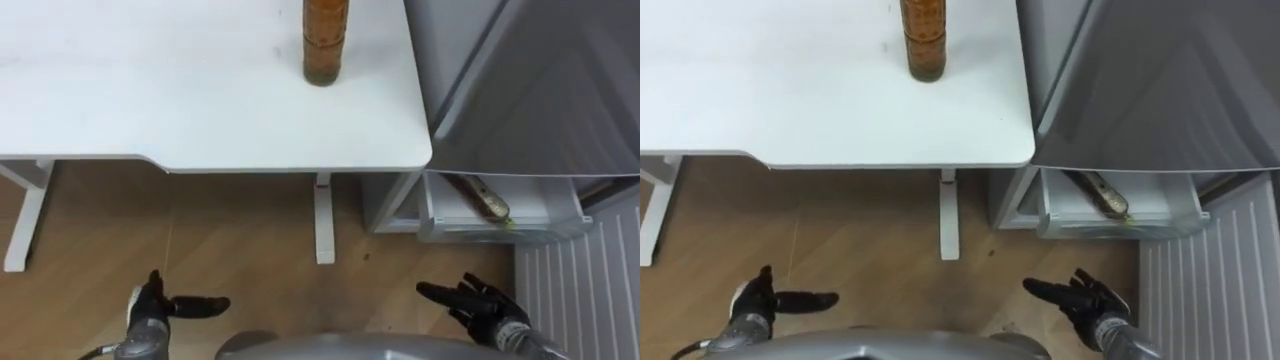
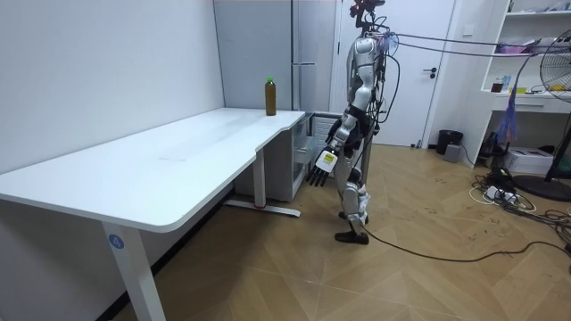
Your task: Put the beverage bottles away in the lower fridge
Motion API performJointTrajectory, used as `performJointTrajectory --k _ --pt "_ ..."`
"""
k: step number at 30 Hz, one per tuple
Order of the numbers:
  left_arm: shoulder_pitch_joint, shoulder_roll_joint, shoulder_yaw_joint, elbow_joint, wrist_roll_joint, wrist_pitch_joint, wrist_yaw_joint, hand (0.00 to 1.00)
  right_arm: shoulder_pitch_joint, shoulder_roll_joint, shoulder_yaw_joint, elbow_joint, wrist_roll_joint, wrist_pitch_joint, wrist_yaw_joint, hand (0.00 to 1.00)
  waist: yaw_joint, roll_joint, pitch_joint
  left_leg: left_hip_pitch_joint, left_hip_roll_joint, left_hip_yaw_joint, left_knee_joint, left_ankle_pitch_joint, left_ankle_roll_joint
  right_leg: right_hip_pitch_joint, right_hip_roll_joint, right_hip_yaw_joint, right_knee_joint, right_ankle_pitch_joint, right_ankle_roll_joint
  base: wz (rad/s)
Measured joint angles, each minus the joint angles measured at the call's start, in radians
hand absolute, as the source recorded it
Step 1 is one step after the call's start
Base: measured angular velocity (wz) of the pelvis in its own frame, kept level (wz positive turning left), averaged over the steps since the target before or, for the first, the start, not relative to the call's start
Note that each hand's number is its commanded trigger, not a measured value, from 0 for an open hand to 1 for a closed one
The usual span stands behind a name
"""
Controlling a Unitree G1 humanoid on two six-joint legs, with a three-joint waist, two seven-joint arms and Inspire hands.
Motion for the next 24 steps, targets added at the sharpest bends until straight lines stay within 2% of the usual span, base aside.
performJointTrajectory --k 1,3,4,5,7,9,12,14,17,20,24 --pt "0.010 -0.004 0.003 -0.039 -0.010 -0.012 0.013 0.00 0.004 0.003 -0.010 0.000 0.001 -0.010 -0.001 0.00 0.002 0.002 -0.0020 0.003 0.001 0.000 0.000 0.000 -0.001 0.002 0.001 0.000 0.000 0.000 0.000 0.00" --pt "0.021 -0.024 0.026 -0.134 -0.033 -0.071 0.073 0.00 0.011 0.010 -0.045 0.006 0.001 -0.031 -0.009 0.00 0.004 0.019 -0.0013 0.017 0.003 0.000 -0.002 0.001 -0.002 0.012 0.003 0.002 0.001 0.000 0.000 -0.04" --pt "0.022 -0.025 0.034 -0.156 -0.034 -0.091 0.108 0.00 0.011 0.011 -0.051 0.007 0.001 -0.032 -0.021 0.00 0.005 0.024 -0.0039 0.021 0.003 -0.001 -0.002 0.001 -0.002 0.013 0.003 0.003 0.003 -0.001 -0.002 -0.13" --pt "0.025 -0.025 0.041 -0.177 -0.035 -0.093 0.130 0.00 0.012 0.012 -0.053 0.007 0.001 -0.032 -0.030 0.00 0.004 0.024 -0.0036 0.024 0.002 -0.006 -0.003 0.001 -0.002 0.014 0.004 0.007 0.003 -0.002 -0.004 -0.20" --pt "0.044 -0.033 0.086 -0.292 -0.035 -0.101 0.211 0.00 0.016 0.021 -0.074 0.008 -0.004 -0.032 -0.053 0.00 0.005 0.022 -0.0046 0.030 -0.004 -0.044 -0.004 0.002 -0.004 0.015 0.006 0.015 0.003 -0.006 -0.010 -0.16" --pt "0.050 -0.038 0.118 -0.352 -0.034 -0.139 0.275 0.00 0.027 0.036 -0.112 0.005 -0.009 -0.041 -0.077 0.00 0.005 0.013 -0.0039 0.038 -0.010 -0.053 -0.010 0.003 -0.005 0.017 0.010 0.022 0.003 -0.007 -0.011 -0.10" --pt "0.054 -0.045 0.155 -0.428 -0.034 -0.178 0.379 0.00 0.042 0.040 -0.144 0.004 -0.010 -0.042 -0.082 0.00 0.002 0.006 -0.0054 0.060 -0.011 -0.061 -0.031 0.004 -0.007 0.033 0.009 0.019 -0.003 -0.008 -0.012 -0.02" --pt "0.061 -0.045 0.159 -0.460 -0.034 -0.194 0.426 0.00 0.052 0.040 -0.163 0.004 -0.013 -0.045 -0.082 0.00 0.002 0.004 -0.0051 0.063 -0.012 -0.065 -0.040 0.004 -0.008 0.045 0.010 0.017 -0.016 -0.008 -0.012 0.00" --pt "0.062 -0.043 0.178 -0.539 -0.033 -0.195 0.495 0.00 0.074 0.041 -0.171 0.003 -0.035 -0.048 -0.088 0.00 0.001 -0.011 -0.0072 0.078 -0.014 -0.076 -0.040 0.004 -0.008 0.059 0.015 0.022 -0.017 -0.007 -0.013 0.02" --pt "0.060 -0.037 0.188 -0.612 -0.031 -0.204 0.548 0.00 0.083 0.043 -0.181 0.000 -0.048 -0.051 -0.109 0.00 0.003 -0.006 -0.0068 0.087 -0.014 -0.081 -0.041 0.004 -0.008 0.062 0.017 0.024 -0.017 -0.007 -0.013 -0.05" --pt "0.060 -0.035 0.191 -0.701 0.038 -0.219 0.585 0.00 0.076 0.047 -0.183 0.039 -0.108 -0.058 -0.115 0.00 0.005 0.006 -0.0043 0.096 -0.014 -0.085 -0.046 0.004 -0.008 0.067 0.016 0.024 -0.017 -0.007 -0.013 -0.04"
